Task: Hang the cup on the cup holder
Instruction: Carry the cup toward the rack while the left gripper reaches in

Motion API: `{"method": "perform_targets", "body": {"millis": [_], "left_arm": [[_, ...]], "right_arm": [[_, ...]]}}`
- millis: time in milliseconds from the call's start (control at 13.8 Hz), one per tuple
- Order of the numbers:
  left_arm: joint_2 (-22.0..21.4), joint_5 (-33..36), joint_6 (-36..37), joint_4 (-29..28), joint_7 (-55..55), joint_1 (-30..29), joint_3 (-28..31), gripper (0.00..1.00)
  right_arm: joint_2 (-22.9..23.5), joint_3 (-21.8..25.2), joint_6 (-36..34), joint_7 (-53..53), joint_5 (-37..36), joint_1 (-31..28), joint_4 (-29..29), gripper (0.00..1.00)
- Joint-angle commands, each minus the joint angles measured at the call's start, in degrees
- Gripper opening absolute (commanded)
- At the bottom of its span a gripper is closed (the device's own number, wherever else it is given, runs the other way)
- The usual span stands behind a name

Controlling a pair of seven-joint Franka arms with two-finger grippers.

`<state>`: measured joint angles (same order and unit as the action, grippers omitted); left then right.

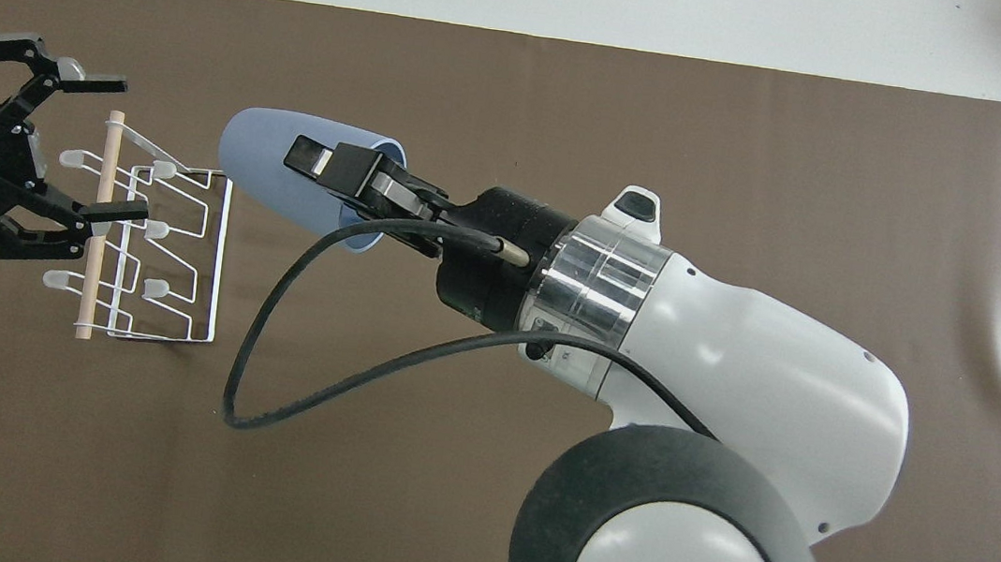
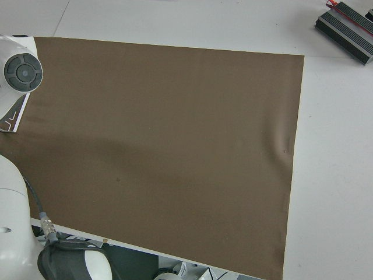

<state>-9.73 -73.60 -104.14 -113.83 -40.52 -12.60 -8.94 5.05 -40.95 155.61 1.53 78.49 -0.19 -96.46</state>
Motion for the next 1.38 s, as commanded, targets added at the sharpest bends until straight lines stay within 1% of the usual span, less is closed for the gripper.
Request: {"method": "perform_targets", "body": {"millis": [0, 73, 363, 581, 871, 1307], "left_arm": [[-2.0, -5.5, -1.7, -3.9, -1.2, 1.3, 0.5, 1.00], [-2.0, -7.5, -1.5, -3.9, -1.3, 1.4, 0.5, 1.00], [-2.0, -10.2, -0.7, -3.9, -1.2, 1.6, 0.4, 1.00], [-1.9, -14.5, -1.1, -3.3, -1.0, 2.5, 0.1, 1.00], [-1.7, -14.9, -1.4, -3.1, 0.6, 4.2, -0.6, 1.00], [-1.7, -14.9, -2.6, -3.2, 0.8, 5.4, -1.1, 1.00]], "right_arm": [[2.1, -1.2, 1.5, -0.3, 0.7, -0.3, 2.3, 0.00], [2.1, -1.3, 1.5, -0.2, 0.6, -0.3, 2.7, 0.00], [2.1, -1.5, 1.1, -0.1, 0.4, -0.2, 2.9, 0.00], [2.0, -1.9, 0.7, -0.3, -1.1, -0.2, 2.6, 0.00], [2.0, -2.6, 0.6, -0.4, -3.4, 0.2, 1.6, 0.00], [1.9, -2.6, 0.6, -0.4, -4.3, 0.2, 1.3, 0.00]]}}
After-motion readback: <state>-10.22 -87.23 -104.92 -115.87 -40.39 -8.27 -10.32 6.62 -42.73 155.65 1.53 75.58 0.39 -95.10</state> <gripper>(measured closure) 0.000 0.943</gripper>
